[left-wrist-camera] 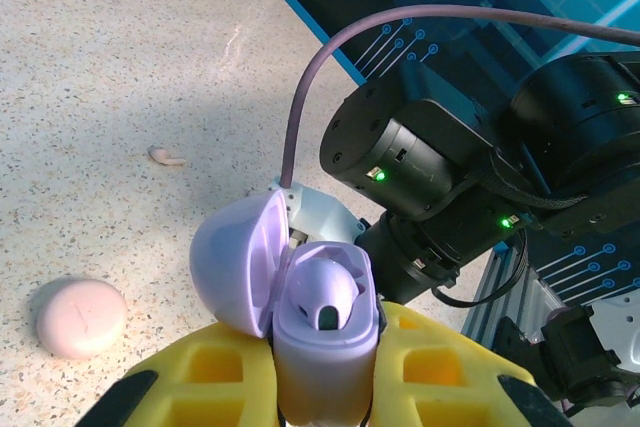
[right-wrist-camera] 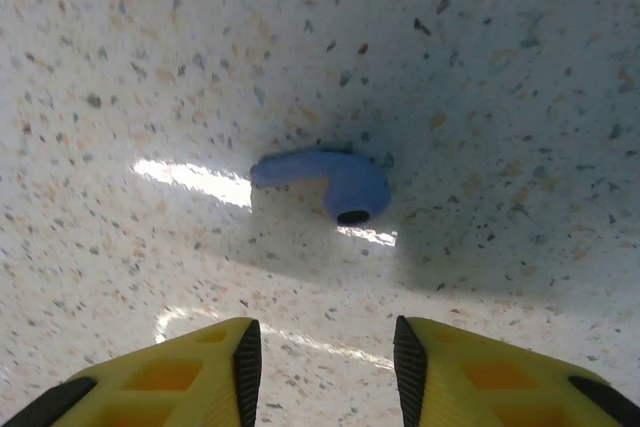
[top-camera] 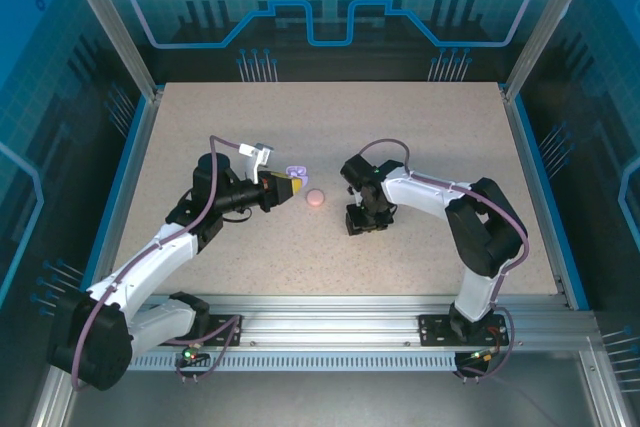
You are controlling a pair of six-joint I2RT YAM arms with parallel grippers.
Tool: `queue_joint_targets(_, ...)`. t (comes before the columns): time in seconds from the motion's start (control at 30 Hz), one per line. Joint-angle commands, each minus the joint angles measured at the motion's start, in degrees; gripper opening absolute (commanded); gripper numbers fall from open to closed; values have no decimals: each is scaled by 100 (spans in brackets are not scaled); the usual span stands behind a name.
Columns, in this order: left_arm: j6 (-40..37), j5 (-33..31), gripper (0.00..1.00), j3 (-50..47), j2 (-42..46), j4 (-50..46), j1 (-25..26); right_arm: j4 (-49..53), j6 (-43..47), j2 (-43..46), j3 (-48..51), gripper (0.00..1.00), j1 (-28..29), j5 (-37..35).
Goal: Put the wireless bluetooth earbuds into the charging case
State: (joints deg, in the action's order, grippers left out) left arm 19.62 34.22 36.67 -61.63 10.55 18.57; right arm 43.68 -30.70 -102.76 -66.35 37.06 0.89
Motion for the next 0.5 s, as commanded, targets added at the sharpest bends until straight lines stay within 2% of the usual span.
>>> queue_joint_targets(0.0,41,-48,9,51,39,-61,50,-172,-516,-184,-48,42,-67,17)
queue_joint_targets(0.13,31,-53,9,33,37,-70,50,-320,-540,-356,-194,42,-71,157)
queue_joint_targets(0.47,-5,-90,9,12,72,-147,50,-233,-586,-753,-548,45,-145,-12)
